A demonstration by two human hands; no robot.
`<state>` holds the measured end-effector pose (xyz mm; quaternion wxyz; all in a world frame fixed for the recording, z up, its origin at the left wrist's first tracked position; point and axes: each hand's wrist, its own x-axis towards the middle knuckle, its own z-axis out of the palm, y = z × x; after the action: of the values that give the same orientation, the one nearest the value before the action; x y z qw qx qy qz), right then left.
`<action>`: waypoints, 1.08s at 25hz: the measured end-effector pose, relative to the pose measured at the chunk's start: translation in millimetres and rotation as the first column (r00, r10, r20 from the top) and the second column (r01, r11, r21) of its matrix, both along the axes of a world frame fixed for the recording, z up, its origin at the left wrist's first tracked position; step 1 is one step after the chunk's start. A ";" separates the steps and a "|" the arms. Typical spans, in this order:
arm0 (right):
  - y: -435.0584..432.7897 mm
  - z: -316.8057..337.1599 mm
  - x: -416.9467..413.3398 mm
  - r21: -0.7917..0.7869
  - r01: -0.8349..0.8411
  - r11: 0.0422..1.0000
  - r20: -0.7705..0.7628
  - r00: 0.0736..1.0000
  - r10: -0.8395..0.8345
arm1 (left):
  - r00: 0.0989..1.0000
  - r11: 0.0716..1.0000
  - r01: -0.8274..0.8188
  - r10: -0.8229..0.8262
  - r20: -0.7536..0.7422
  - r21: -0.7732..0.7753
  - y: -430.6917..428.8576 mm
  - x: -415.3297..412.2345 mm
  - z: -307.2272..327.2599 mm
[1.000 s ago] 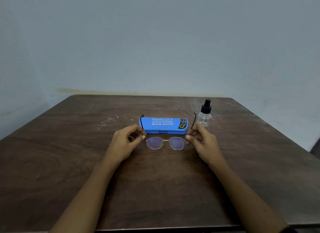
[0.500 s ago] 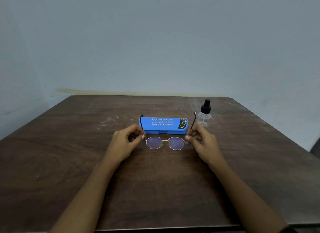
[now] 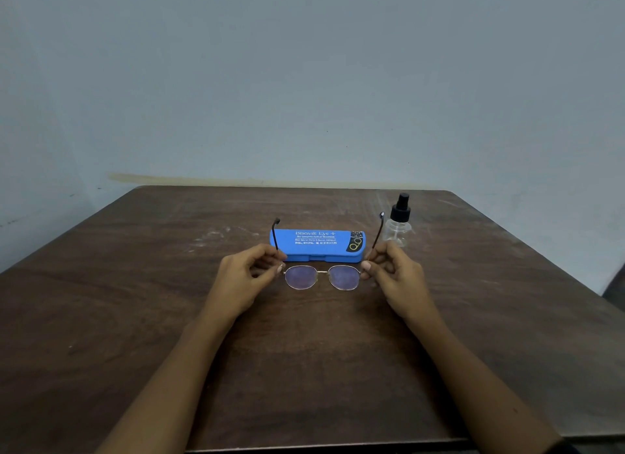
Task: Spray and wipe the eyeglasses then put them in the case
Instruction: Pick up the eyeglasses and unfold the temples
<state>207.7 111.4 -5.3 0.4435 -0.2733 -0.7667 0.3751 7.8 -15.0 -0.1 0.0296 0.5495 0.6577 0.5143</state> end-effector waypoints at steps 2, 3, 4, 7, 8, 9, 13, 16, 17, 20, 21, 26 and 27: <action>-0.8 0.7 0.1 -0.019 -0.006 1.000 -0.029 1.000 0.005 | 0.999 1.000 -0.008 0.009 -0.052 0.011 0.3 -1.1 -0.5; -1.1 0.9 0.4 -0.028 -0.009 1.000 -0.040 0.999 0.008 | 0.997 1.000 -0.012 0.014 -0.076 0.026 0.4 -1.6 -0.6; -1.5 1.2 0.4 -0.032 -0.011 0.999 -0.048 0.999 0.009 | 0.995 0.999 -0.013 0.018 -0.093 0.045 0.6 -1.5 -0.2; -1.8 2.0 0.3 -0.041 0.005 0.999 -0.076 0.997 -0.009 | 0.995 0.996 -0.017 0.025 -0.098 0.083 1.4 -0.5 0.3; -1.7 2.6 0.4 -0.045 0.011 0.999 -0.083 0.996 -0.015 | 0.996 0.996 -0.018 0.025 -0.083 0.085 1.5 0.3 0.2; -1.5 2.9 0.5 -0.049 0.016 0.999 -0.084 0.996 -0.020 | 0.998 0.997 -0.016 0.021 -0.060 0.080 1.3 1.3 0.0; -0.8 3.1 1.1 -0.050 0.027 0.998 -0.065 0.997 -0.030 | 0.999 0.998 -0.008 0.009 -0.032 0.062 1.1 5.1 -0.8; -0.6 2.1 1.2 -0.042 0.033 0.999 -0.062 0.997 -0.035 | 0.999 0.999 -0.007 0.008 -0.041 0.044 1.3 3.3 -1.4; -0.5 1.8 1.5 -0.040 0.029 0.999 -0.066 0.997 -0.031 | 0.999 0.999 -0.004 0.006 -0.045 0.037 1.8 2.6 -1.7; 0.1 2.0 1.9 -0.040 -0.012 0.999 -0.103 0.995 0.008 | 1.000 0.998 -0.023 0.023 0.008 0.061 3.3 2.3 -2.6; 0.7 1.6 1.8 -0.040 -0.025 0.999 -0.123 0.992 0.020 | 0.999 0.997 -0.032 0.029 0.033 0.076 3.9 2.8 -2.2; 2.9 1.5 2.5 0.118 0.220 0.968 -0.298 0.938 -0.177 | 0.999 0.995 -0.022 0.017 0.048 0.096 5.2 4.0 -2.0; 5.3 2.0 3.3 0.172 0.311 0.935 -0.338 0.910 -0.240 | 0.999 0.996 -0.023 0.020 0.043 0.087 5.4 2.8 -2.6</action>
<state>211.0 116.7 -3.3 0.6354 -0.2654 -0.6775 0.2586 10.6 -9.5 -2.6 0.0136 0.5323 0.6396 0.5544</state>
